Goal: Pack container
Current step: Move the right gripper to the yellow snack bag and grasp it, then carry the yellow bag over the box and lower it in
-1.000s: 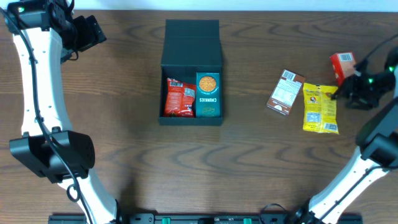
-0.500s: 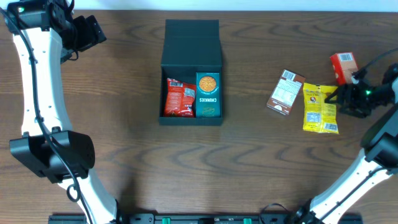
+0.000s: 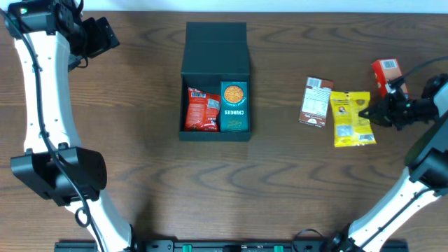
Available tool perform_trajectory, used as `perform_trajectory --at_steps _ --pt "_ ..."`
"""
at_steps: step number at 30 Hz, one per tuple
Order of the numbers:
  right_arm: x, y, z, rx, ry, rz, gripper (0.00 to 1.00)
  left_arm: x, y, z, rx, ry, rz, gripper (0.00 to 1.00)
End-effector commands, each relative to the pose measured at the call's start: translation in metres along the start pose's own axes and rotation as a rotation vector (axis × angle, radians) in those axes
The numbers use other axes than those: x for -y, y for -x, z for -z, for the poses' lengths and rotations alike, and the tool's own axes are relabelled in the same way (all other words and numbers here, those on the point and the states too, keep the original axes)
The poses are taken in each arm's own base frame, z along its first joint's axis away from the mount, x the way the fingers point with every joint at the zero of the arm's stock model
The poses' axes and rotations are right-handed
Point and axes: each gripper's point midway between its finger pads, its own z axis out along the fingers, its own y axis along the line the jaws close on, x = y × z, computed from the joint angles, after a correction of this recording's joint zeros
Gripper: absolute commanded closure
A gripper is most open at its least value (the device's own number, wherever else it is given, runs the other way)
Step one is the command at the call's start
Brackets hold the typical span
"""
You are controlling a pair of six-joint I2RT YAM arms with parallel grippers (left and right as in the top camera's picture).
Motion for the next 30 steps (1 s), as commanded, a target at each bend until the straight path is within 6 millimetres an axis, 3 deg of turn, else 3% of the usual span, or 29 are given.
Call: perform_trajectory --at_steps 1,5,7,9,12,16,21,25,30 --pt "-0.047 0.028 0.028 0.102 0.1 0.095 0.98 -0.002 0.0 -0.002 -0.005 0.001 0.011 0.05" --pt "-0.103 0.041 0.065 0.178 0.074 0.196 0.99 -0.002 0.0 -0.002 -0.005 0.001 0.01 0.05" --pt "-0.143 0.041 0.079 0.216 0.068 0.251 0.99 -0.002 0.0 -0.002 -0.004 0.001 0.01 0.05" --pt "-0.181 0.036 0.084 0.233 0.07 0.32 0.99 -0.002 0.001 -0.002 -0.004 0.001 0.01 0.05" --pt "-0.245 0.02 0.075 0.229 0.1 0.386 0.99 -0.002 0.001 -0.002 -0.004 0.001 0.01 0.05" --pt "-0.333 -0.01 0.03 0.139 0.239 0.406 0.99 -0.004 0.001 -0.002 -0.002 0.004 0.0 0.05" --pt "-0.397 -0.041 -0.037 0.015 0.308 0.315 0.99 -0.004 0.001 -0.002 -0.003 0.004 -0.02 0.04" --pt "-0.422 -0.067 -0.093 -0.079 0.273 0.138 0.98 -0.003 0.001 -0.002 -0.004 0.0 -0.022 0.05" --pt "-0.418 -0.082 -0.146 -0.123 0.172 -0.027 0.99 -0.004 -0.001 -0.002 -0.011 0.003 -0.022 0.05"
